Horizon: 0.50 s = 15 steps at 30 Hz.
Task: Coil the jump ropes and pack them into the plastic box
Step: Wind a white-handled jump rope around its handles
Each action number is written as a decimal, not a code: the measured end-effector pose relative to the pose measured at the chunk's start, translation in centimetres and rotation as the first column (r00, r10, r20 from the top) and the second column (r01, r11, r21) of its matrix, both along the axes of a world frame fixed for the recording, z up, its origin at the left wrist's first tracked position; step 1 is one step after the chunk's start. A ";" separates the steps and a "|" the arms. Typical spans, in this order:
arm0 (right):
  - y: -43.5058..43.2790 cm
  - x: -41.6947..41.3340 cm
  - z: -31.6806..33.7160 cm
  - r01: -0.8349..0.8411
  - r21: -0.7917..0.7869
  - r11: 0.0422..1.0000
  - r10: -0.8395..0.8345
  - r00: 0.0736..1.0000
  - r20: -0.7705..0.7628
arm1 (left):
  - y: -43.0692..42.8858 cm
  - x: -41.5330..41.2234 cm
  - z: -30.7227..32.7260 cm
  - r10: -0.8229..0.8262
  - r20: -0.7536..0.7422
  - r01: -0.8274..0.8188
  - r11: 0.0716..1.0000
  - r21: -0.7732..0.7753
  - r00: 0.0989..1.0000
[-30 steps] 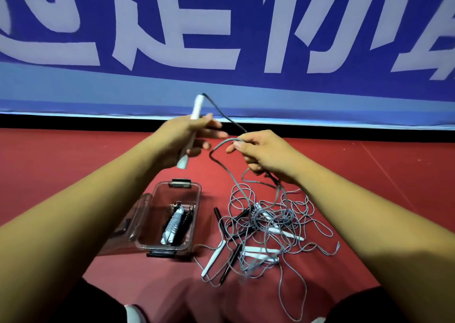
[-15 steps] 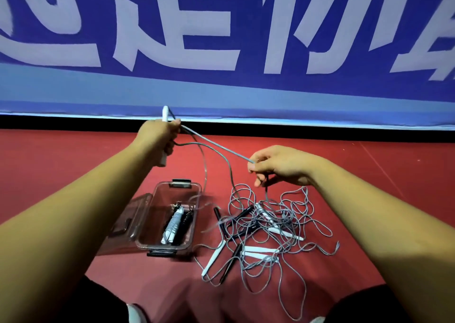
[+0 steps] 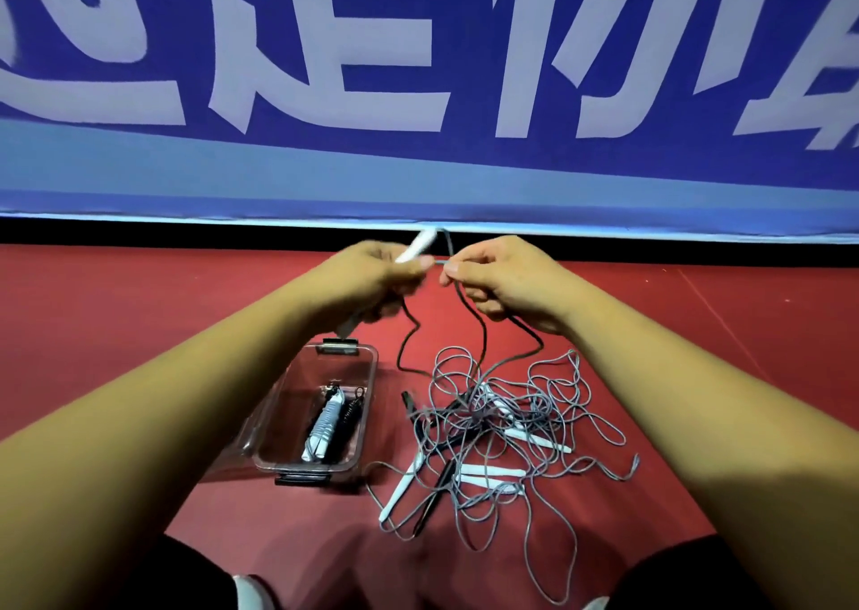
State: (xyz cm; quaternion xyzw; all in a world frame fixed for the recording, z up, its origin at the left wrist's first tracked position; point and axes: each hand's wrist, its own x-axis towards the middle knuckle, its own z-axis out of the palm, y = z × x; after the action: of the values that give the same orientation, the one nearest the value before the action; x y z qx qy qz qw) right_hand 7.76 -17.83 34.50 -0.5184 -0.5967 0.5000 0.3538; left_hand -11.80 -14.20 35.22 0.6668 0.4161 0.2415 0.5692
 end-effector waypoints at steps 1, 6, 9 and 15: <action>0.0 0.5 -0.4 -0.033 -0.017 0.999 0.034 0.998 0.047 | 0.6 0.0 0.1 0.139 0.102 -0.138 0.990 -0.016 0.985; -0.4 4.3 -4.3 -0.056 -0.206 0.977 0.108 0.961 0.253 | 4.0 -3.3 -1.0 0.529 0.286 -0.506 0.849 -0.156 0.799; -0.4 4.5 -4.7 0.007 -0.193 0.981 0.046 0.962 0.269 | 4.4 -4.5 -2.1 0.622 0.127 -0.605 0.782 -0.150 0.773; -0.5 0.4 -0.9 -0.071 0.001 0.997 0.069 0.961 0.269 | 3.4 -4.4 -1.4 0.467 -0.310 -0.364 0.869 0.336 0.828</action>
State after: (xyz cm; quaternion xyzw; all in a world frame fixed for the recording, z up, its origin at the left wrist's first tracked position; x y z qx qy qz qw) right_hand 8.14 -18.36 33.60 -0.5582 -0.6597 0.4341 0.2544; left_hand -16.15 -10.77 33.83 0.6622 0.6189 0.2791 0.3170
